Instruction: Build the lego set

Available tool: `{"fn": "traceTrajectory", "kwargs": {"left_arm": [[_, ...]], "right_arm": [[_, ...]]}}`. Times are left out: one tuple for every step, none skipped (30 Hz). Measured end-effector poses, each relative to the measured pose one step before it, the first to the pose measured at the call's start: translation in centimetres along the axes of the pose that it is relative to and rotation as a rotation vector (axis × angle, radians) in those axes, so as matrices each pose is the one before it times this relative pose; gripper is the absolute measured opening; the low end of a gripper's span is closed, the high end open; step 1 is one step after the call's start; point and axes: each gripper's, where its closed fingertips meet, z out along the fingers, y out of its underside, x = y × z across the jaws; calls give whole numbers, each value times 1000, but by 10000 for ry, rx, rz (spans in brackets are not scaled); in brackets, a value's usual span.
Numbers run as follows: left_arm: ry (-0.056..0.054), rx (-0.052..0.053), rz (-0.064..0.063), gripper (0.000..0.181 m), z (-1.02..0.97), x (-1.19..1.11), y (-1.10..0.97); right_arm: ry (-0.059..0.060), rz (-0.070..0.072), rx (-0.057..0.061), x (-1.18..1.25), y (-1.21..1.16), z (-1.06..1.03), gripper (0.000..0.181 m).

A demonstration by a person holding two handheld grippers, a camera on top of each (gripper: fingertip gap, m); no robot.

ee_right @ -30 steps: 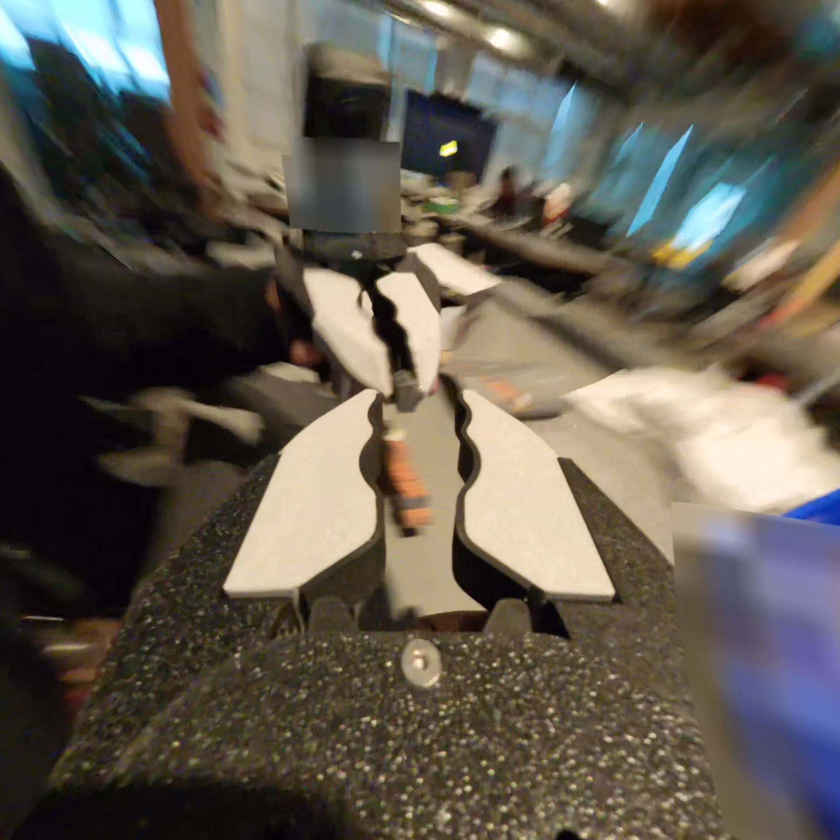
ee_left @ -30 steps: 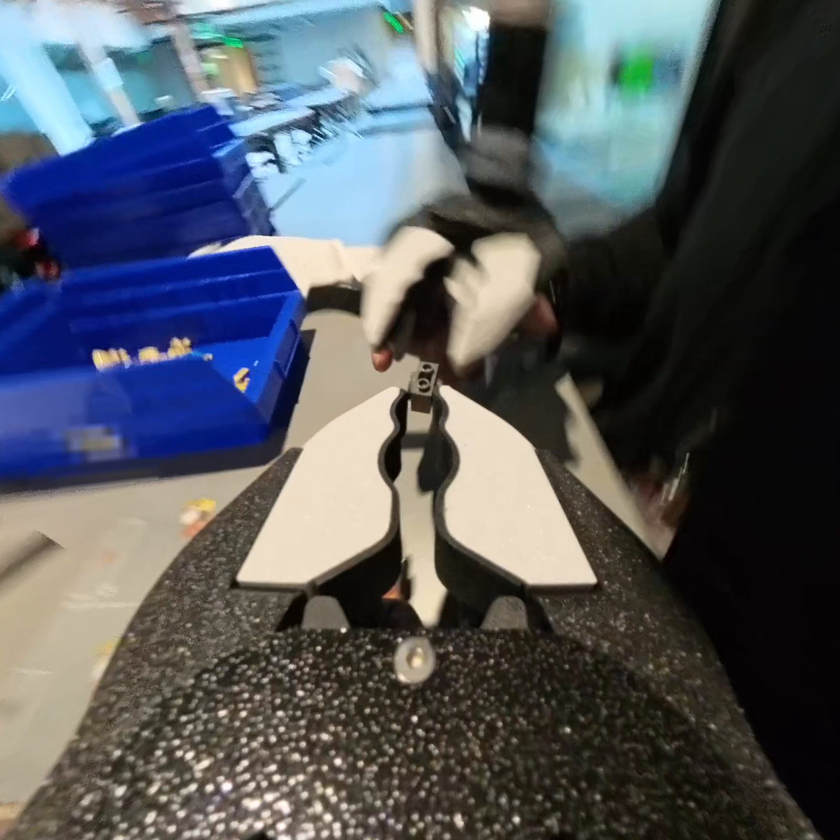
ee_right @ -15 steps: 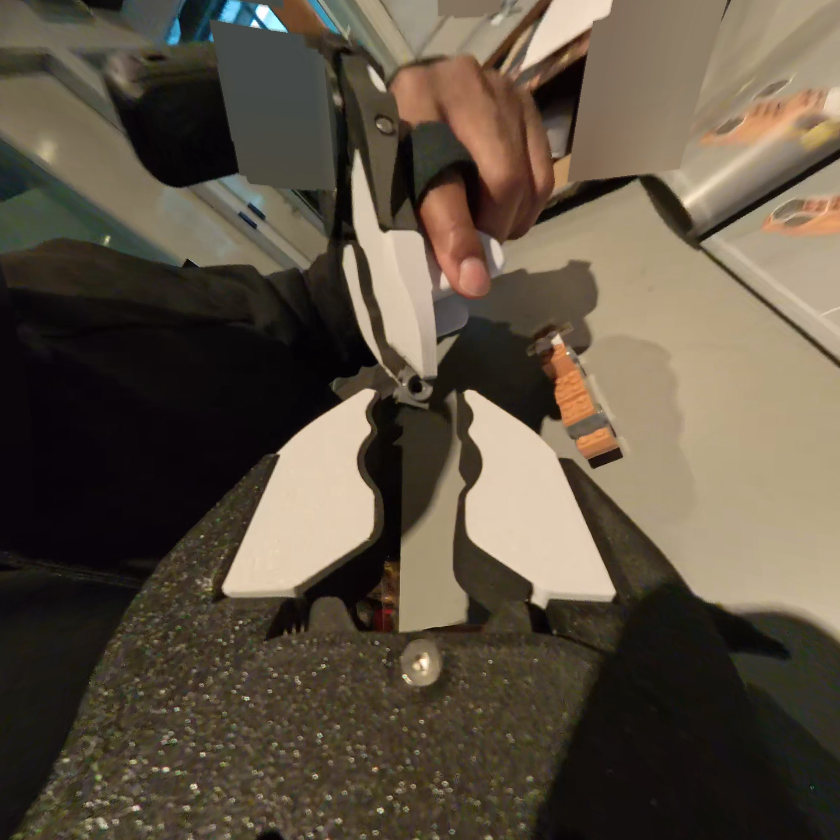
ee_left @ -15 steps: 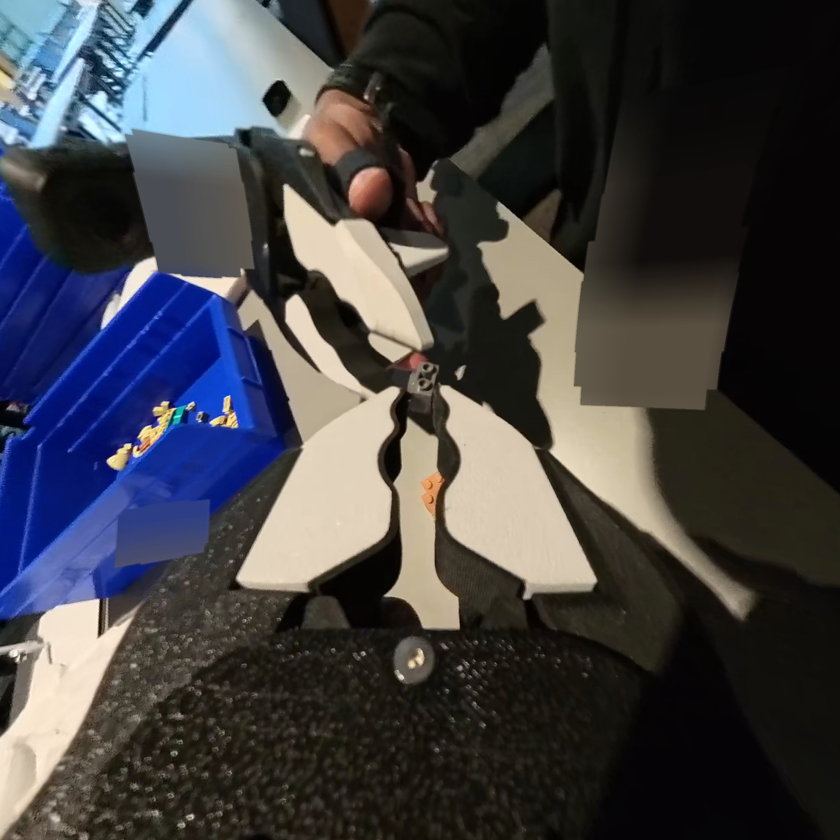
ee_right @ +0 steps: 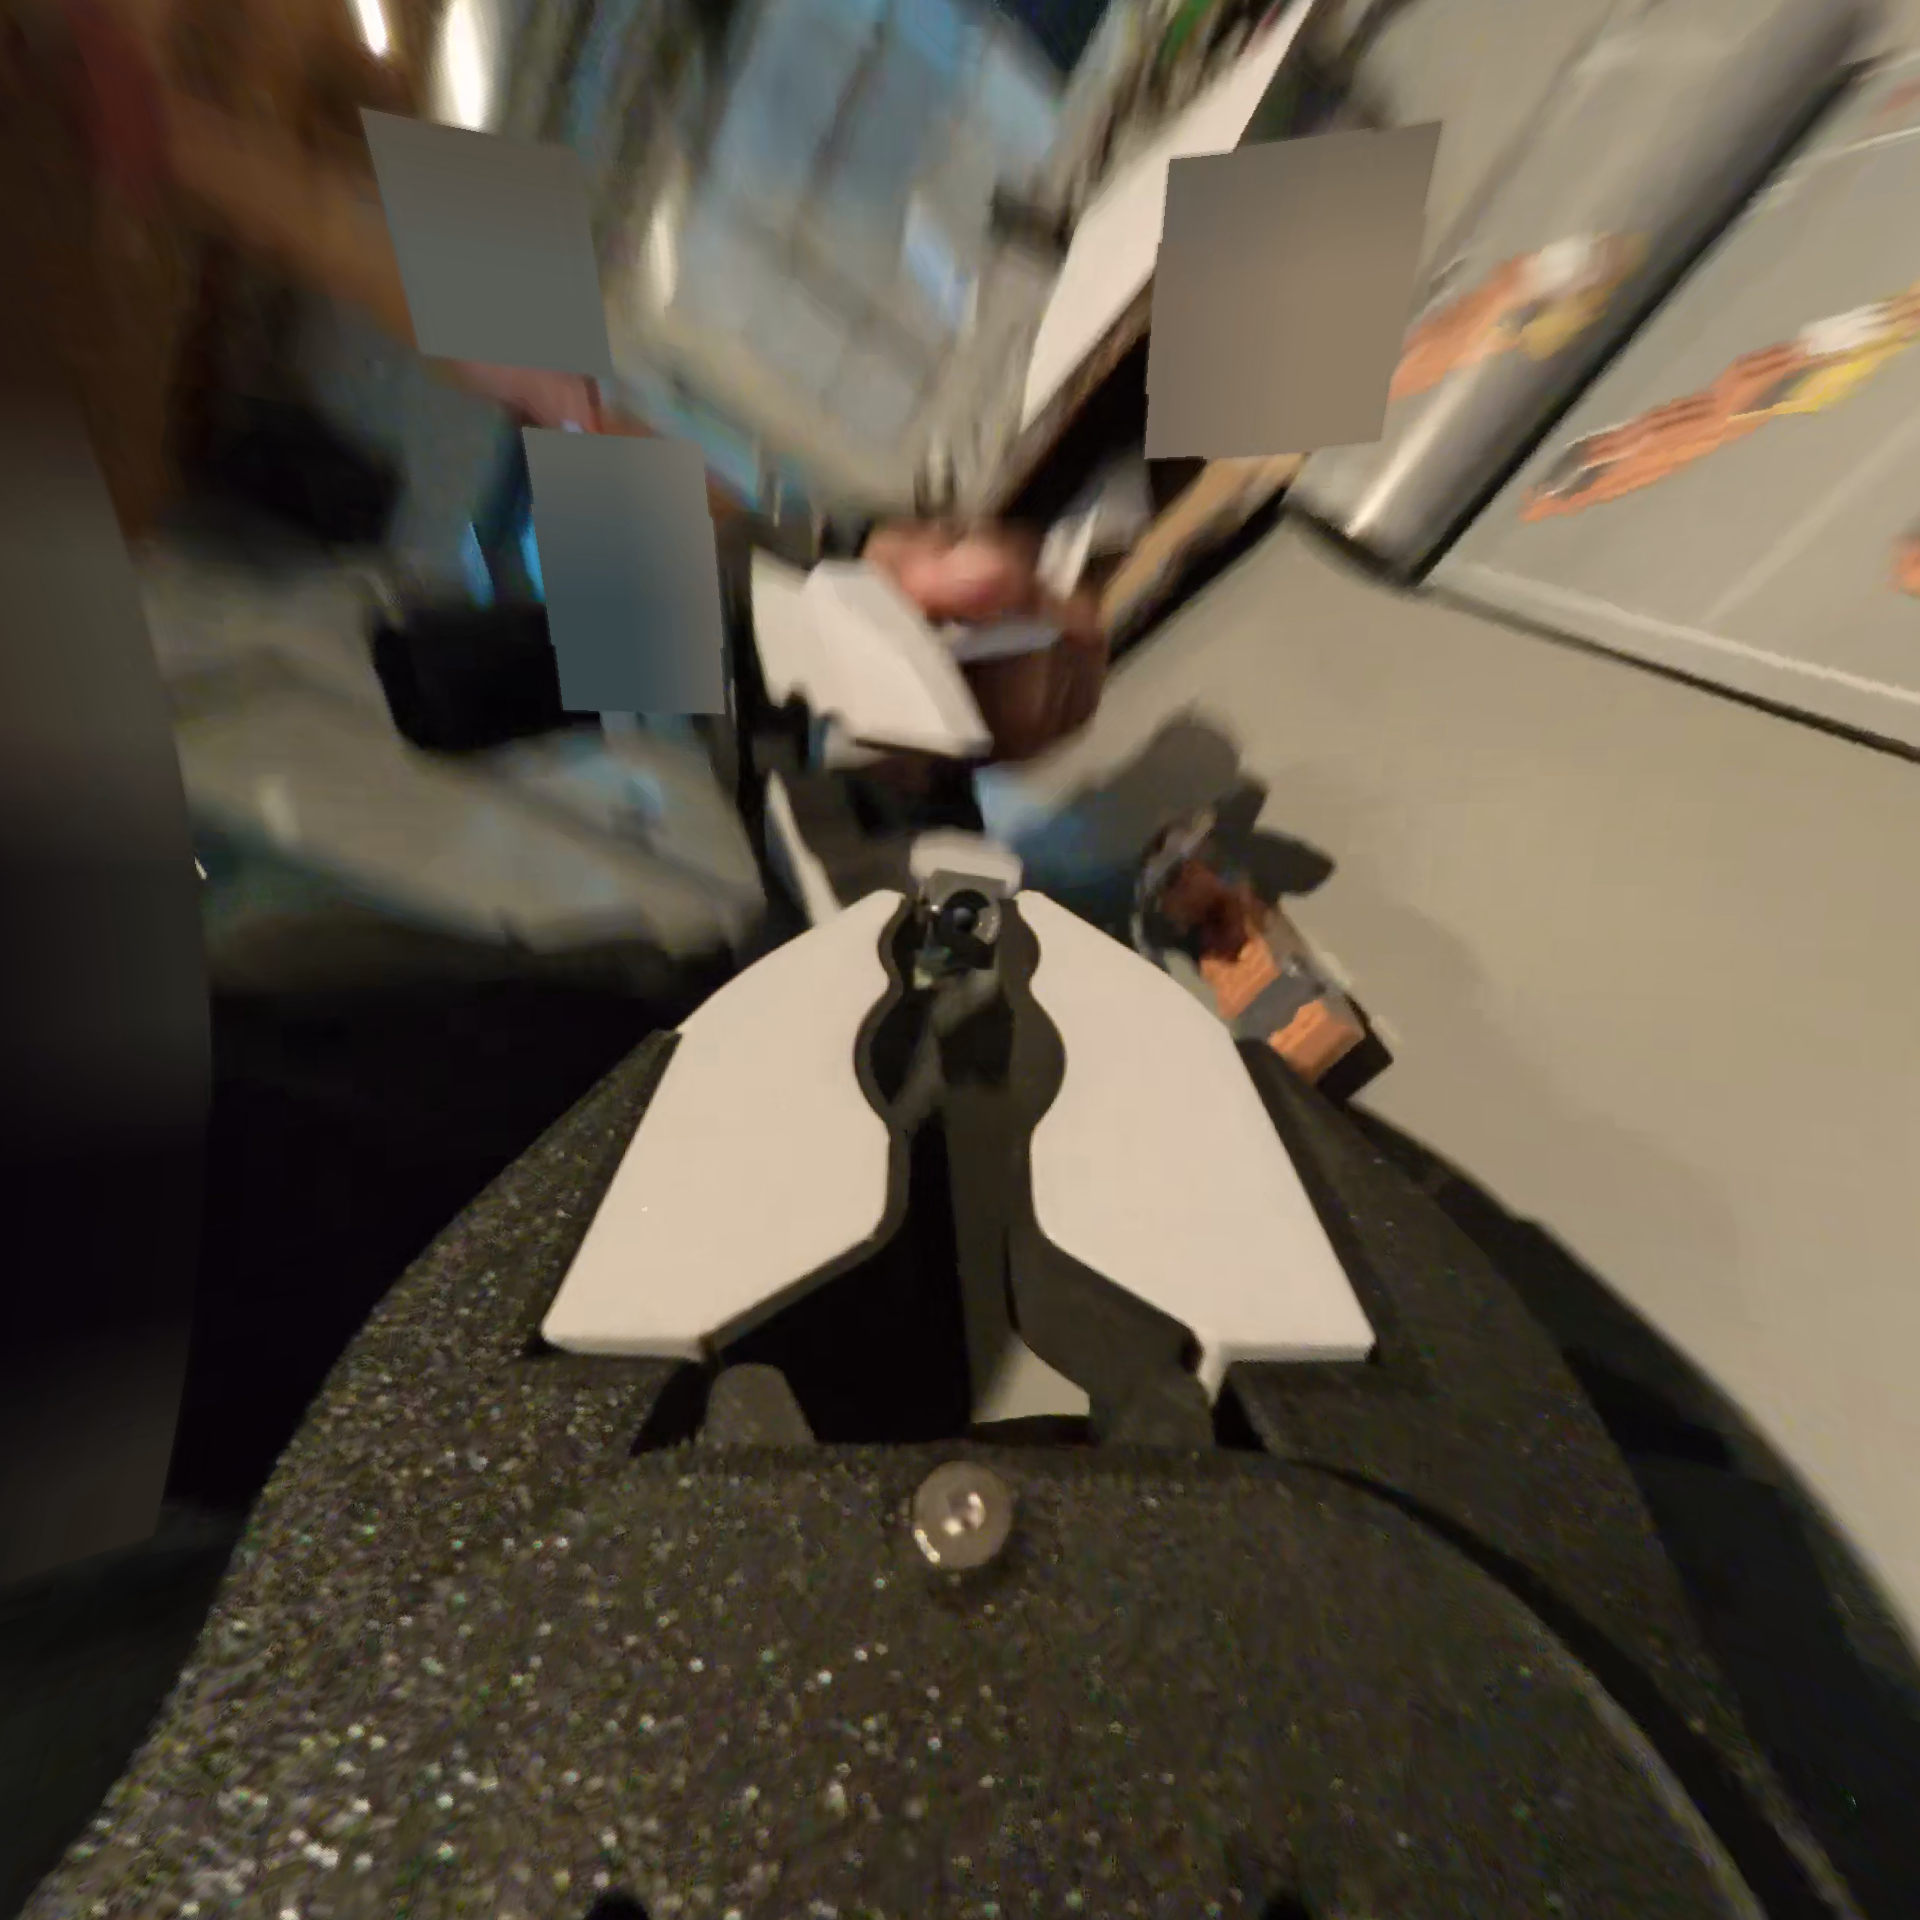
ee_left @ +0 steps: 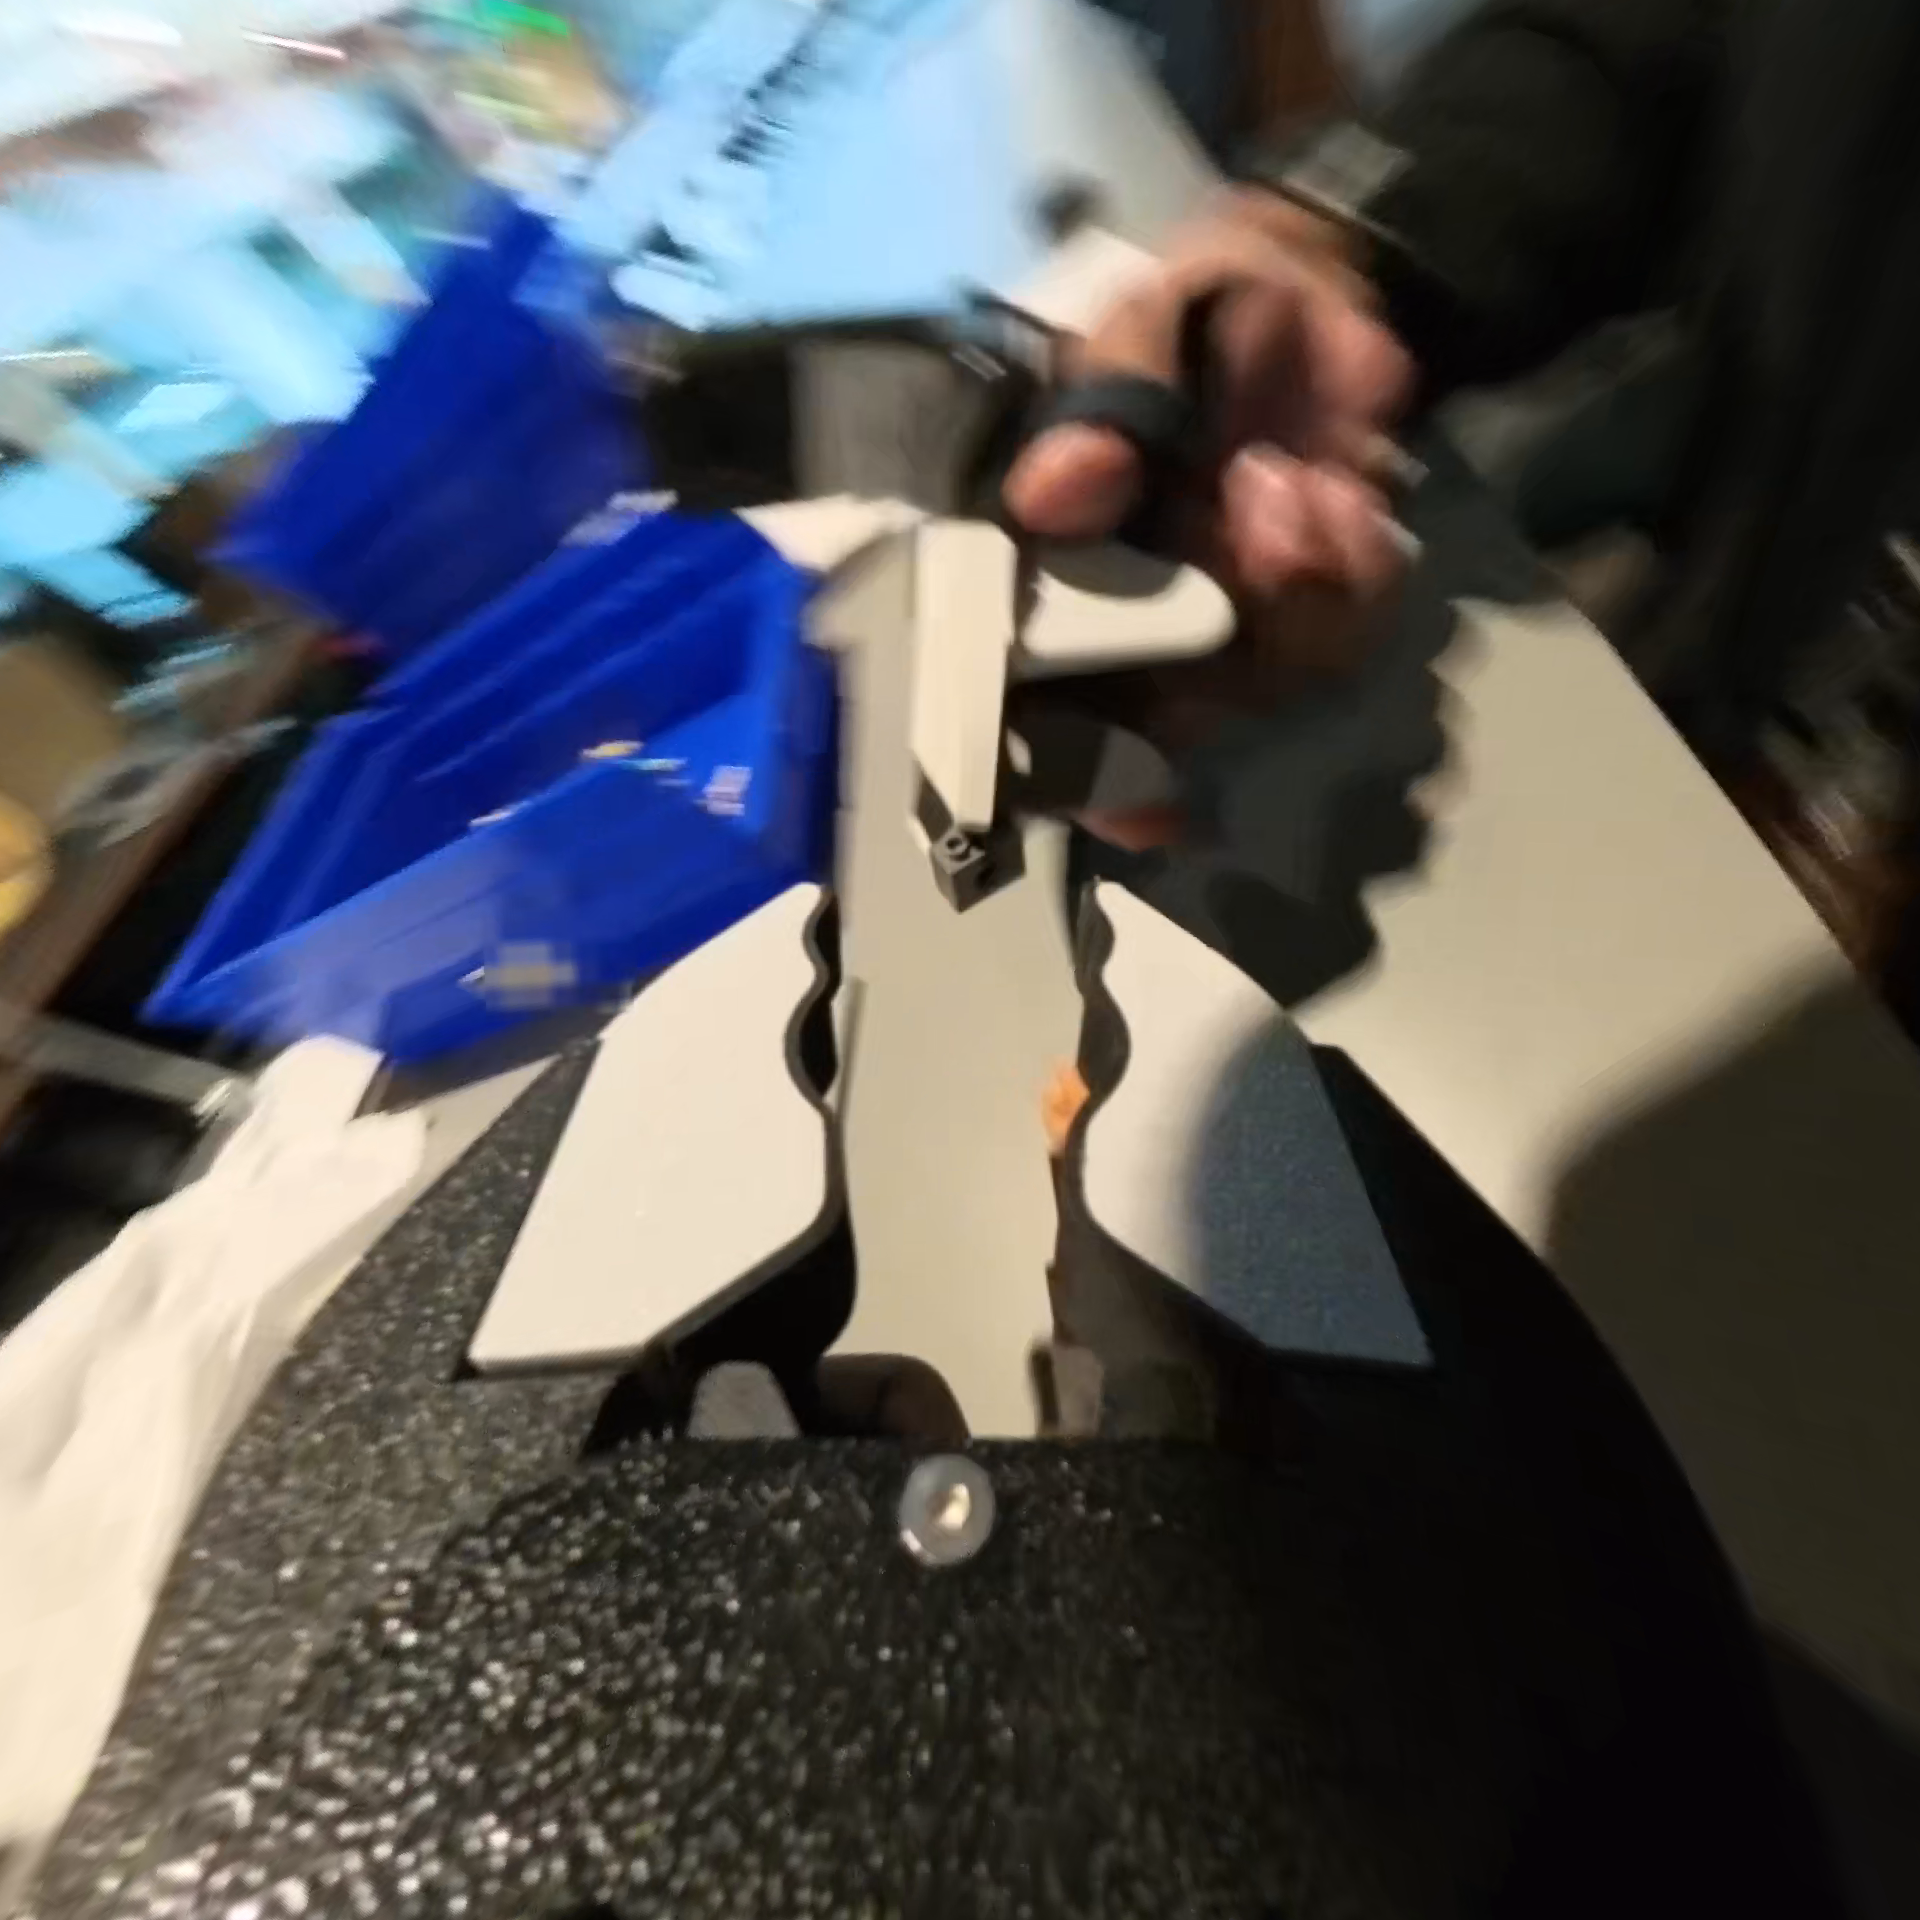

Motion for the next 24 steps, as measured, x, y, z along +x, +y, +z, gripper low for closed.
{"fn": "traceTrajectory", "kwargs": {"left_arm": [[-649, 332, -502, 44, -47, -283, -328], [-481, 244, -385, 43, 64, 13, -195], [-538, 49, -242, 41, 181, -110, 81], [-489, -160, -156, 41, 252, -141, 330], [-326, -224, -112, 42, 314, -17, 375], [-277, -142, -80, 42, 153, -48, 209], [-212, -10, -120, 42, 112, -76, 17], [24, 33, -193, 41, 95, 99, -29], [99, 3, -154, 38, 110, 175, 54], [60, 23, -44, 34, 75, 92, 9], [-48, 34, 20, 31, 192, -41, 7], [-23, 1, 3, 27, 2, 24, -56], [-7, -57, -55, 24, 33, -7, 74], [-69, -42, -59, 18, -45, -18, 58], [44, -4, -32, 18, -35, 159, -61], [70, 2, -48, 18, 90, 58, -8], [95, 13, -79, 17, 43, 97, -6], [113, 33, -131, 17, 26, 110, -10], [121, 76, -146, 17, 244, -428, 90], [92, 75, -151, 17, -11, 67, -100], [88, 67, -193, 17, -44, 21, -78], [158, 32, -245, 17, -66, 110, -84], [238, -2, -316, 17, -94, 214, -26], [257, -48, -370, 17, -87, 190, 30]], "right_arm": [[-87, 677, 766, 197, -760, -209, 15], [-53, 604, 685, 218, -645, -160, 15], [14, 466, 488, 273, -383, -66, 15], [53, 302, 291, 259, -114, 26, 15], [86, 160, 150, 236, 61, 76, 15], [70, 83, 78, 144, 117, 115, 15], [9, 53, -19, 24, 191, 138, 15], [-12, 36, -75, -38, 230, 160, 15], [-1, 2, -45, -53, 157, 144, 15], [12, -30, -19, -76, 109, 118, 15], [5, -50, -23, -97, 96, 105, 15], [-10, -41, -2, -113, 58, 67, 15], [-15, -40, 31, -108, -5, 37, 15], [10, -86, 25, -51, -8, 12, 15], [58, -161, 2, 30, 27, 0, 15], [57, -230, -19, 38, 46, -3, 15], [50, -261, -37, 46, 52, -18, 15], [34, -280, -57, 18, 72, -21, 15], [32, -341, -70, 30, 47, -32, 16], [99, -428, -70, 102, 10, -60, 18], [158, -521, -67, 156, -34, -109, 24], [125, -630, -64, 45, -82, -145, 27], [102, -728, -63, -39, -104, -170, 29], [122, -797, -75, -42, -93, -175, 29]]}}
